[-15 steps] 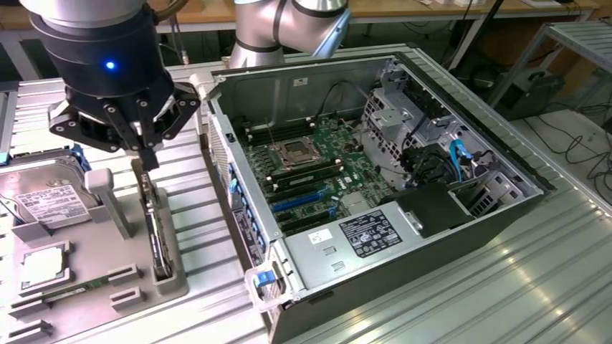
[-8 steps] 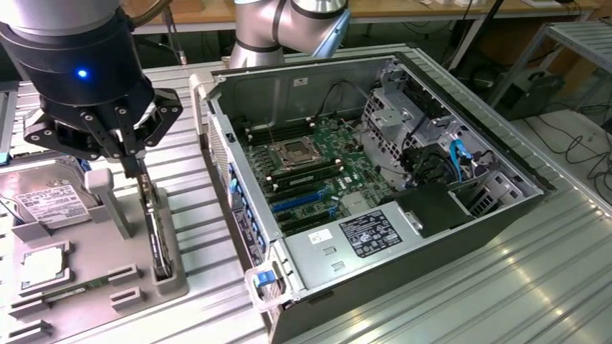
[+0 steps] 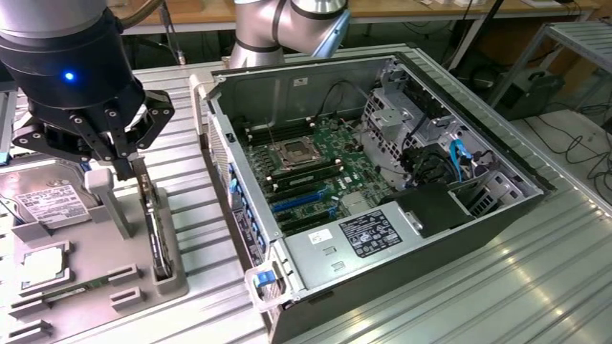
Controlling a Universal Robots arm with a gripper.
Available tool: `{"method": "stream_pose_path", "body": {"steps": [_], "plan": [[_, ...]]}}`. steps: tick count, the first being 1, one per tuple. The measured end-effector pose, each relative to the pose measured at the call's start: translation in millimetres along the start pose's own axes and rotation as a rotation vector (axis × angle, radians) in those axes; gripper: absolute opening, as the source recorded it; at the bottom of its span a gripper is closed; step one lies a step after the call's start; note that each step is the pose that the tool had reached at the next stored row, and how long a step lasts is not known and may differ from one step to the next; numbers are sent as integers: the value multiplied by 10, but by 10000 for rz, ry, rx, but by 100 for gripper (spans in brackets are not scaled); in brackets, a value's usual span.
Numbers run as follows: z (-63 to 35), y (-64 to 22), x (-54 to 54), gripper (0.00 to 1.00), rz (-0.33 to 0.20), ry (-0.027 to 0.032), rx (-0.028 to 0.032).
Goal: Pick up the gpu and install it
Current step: 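Reach for the gpu, then pick up the gpu and move the gpu toward the slot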
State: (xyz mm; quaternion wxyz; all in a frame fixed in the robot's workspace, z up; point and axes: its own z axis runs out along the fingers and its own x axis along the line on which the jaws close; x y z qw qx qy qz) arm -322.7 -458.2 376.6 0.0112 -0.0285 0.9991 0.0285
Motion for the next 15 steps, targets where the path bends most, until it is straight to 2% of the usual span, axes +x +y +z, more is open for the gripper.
{"method": "stream_pose_path", "body": {"steps": [12, 15], "plan": [[0, 0, 0, 11, 0, 0, 0], [0, 0, 0, 30, 1, 0, 0]]}}
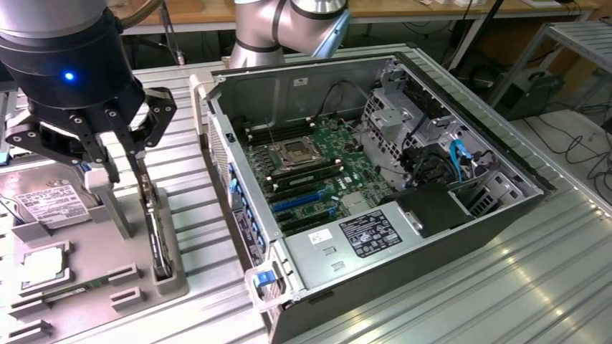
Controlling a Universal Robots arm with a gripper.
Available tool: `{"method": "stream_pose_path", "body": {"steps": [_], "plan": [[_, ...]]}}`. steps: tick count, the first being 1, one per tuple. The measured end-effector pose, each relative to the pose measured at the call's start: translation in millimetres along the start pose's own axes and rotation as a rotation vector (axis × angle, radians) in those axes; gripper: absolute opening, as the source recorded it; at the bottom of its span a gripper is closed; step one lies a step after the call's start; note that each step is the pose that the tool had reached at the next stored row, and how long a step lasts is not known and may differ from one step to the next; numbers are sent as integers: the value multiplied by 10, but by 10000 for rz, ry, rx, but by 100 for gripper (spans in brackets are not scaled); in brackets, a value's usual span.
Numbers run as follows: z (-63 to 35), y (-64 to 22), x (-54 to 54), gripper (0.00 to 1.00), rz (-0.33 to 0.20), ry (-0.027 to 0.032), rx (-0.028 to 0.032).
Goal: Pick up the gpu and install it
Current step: 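Pick up the gpu and move the gpu toward the slot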
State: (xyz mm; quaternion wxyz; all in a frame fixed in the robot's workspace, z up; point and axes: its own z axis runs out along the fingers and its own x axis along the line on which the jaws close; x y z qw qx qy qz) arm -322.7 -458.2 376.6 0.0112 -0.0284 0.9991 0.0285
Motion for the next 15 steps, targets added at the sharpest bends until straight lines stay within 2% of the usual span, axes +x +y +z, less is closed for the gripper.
{"method": "stream_pose_path", "body": {"steps": [1, 2, 5, 7, 8, 9, 10, 12, 13, 15], "plan": [[0, 0, 0, 36, 0, 0, 0], [0, 0, 0, 36, 0, 1, 0], [0, 0, 0, 54, 0, 0, 0], [14, -1, 1, 54, -2, -1, -1], [34, -1, 1, 60, -5, -1, -1], [50, 0, 1, 60, -5, 1, 0], [68, 0, 1, 66, -6, 1, 0], [108, -2, 3, 66, 99, -5, 2], [143, -4, 3, 66, 371, -21, 9], [217, -9, 6, 66, 475, -27, 11]]}}
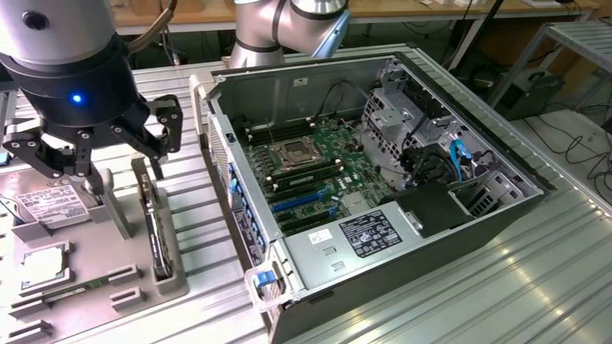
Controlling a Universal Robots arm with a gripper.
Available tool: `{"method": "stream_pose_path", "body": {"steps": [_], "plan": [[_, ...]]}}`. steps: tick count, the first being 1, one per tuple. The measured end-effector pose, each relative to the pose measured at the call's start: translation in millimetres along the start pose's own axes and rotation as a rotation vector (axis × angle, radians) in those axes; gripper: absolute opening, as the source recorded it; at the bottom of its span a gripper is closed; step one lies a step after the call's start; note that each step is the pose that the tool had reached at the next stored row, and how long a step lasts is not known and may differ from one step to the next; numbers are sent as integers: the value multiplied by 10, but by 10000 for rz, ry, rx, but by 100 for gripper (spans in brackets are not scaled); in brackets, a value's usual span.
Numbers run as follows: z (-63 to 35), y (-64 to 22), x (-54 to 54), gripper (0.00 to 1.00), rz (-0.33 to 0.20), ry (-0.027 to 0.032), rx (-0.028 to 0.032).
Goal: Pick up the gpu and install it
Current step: 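Pick up the gpu and move the gpu toward the slot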
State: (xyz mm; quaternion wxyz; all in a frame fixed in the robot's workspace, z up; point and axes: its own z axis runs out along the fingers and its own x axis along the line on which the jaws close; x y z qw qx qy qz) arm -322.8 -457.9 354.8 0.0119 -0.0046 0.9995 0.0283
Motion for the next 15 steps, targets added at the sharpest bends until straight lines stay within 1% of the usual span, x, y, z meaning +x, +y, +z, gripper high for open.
{"method": "stream_pose_path", "body": {"steps": [3, 7, 8, 12, 15], "plan": [[57, -33, 2, 66, -1, 1, 0], [97, -42, 2, 66, -3, 2, 55], [114, -43, 2, 66, -4, 2, 60], [219, -60, 5, 66, -11, 4, 64], [273, -74, 7, 66, -44, 10, 65]]}}
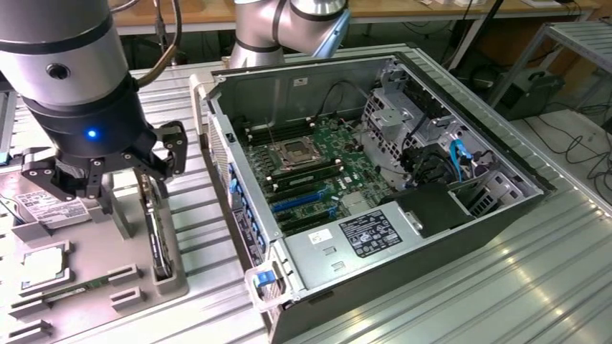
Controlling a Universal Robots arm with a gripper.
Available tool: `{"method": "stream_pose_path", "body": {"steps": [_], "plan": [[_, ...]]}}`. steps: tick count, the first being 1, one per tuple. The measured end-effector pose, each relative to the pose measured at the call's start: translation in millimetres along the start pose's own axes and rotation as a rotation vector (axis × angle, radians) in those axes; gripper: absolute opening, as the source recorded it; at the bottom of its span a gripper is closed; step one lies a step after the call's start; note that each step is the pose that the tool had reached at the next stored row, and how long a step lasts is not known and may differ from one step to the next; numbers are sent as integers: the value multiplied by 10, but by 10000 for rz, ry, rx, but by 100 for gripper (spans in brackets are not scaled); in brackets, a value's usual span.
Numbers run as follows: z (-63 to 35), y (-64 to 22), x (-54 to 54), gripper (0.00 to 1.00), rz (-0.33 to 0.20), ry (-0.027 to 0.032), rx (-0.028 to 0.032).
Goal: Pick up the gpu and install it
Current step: 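Pick up the gpu and move the gpu toward the slot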
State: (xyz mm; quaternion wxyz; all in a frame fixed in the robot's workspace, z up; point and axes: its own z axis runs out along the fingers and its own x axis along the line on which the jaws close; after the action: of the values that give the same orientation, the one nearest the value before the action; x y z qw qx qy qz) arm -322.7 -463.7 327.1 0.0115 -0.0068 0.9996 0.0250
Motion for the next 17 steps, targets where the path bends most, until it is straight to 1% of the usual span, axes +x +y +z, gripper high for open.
{"method": "stream_pose_path", "body": {"steps": [2, 4, 9, 17], "plan": [[36, -20, 3, 66, -41, 11, 0], [71, -30, 5, 66, -43, 11, -2], [187, -38, 7, 66, -44, 11, -2], [331, -45, 11, 66, -43, 10, -8]]}}
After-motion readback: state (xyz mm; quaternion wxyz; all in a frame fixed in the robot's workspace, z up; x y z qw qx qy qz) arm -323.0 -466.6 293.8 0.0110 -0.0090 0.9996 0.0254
